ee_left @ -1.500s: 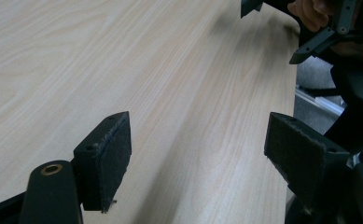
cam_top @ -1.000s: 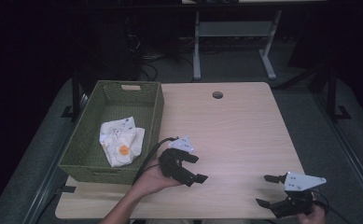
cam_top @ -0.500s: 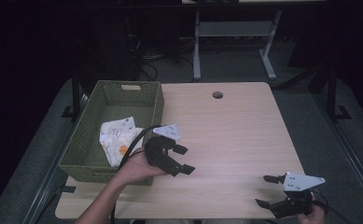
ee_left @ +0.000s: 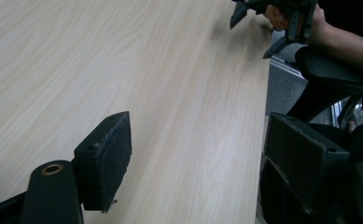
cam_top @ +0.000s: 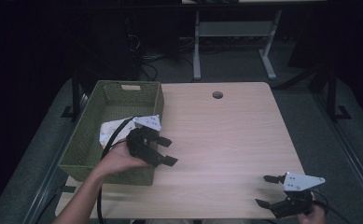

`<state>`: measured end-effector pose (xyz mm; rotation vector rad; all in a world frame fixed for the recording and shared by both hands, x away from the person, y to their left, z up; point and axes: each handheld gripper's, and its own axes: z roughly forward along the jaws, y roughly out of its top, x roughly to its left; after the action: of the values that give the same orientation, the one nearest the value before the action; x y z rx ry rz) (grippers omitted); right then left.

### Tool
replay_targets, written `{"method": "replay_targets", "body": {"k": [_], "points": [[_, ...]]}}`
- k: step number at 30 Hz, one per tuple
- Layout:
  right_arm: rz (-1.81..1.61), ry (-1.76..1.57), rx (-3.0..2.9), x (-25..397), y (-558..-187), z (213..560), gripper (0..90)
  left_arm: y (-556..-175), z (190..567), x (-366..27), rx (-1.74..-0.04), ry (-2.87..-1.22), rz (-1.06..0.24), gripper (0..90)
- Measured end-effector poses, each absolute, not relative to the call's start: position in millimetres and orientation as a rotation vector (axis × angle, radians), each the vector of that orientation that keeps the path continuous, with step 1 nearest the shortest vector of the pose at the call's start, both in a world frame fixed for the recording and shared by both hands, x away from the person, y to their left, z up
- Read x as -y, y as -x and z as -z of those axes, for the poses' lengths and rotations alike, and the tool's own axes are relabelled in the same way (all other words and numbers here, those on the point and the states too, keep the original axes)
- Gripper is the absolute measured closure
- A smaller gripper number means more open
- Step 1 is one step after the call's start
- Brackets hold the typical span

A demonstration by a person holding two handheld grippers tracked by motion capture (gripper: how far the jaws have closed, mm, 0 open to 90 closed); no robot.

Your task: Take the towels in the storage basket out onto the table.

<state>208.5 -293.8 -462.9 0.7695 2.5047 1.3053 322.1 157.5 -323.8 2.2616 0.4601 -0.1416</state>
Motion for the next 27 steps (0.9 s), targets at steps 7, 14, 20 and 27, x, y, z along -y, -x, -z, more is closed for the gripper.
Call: {"method": "replay_targets", "body": {"k": [7, 14, 20, 27], "points": [[-1.306, -0.767, -2.507, 294, -208, 463, 13.8, -331, 325, -174, -0.493, -2.249, 0.159, 24.1], [-1.304, -0.767, -2.508, 294, -208, 463, 13.8, -335, 326, -190, -0.518, -2.198, 0.163, 24.7], [-1.304, -0.765, -2.507, 294, -208, 463, 13.8, -338, 325, -204, -0.55, -2.187, 0.158, 24.6], [-1.303, -0.776, -2.506, 294, -208, 463, 13.8, -343, 325, -226, -0.603, -2.17, 0.133, 24.6]]}}
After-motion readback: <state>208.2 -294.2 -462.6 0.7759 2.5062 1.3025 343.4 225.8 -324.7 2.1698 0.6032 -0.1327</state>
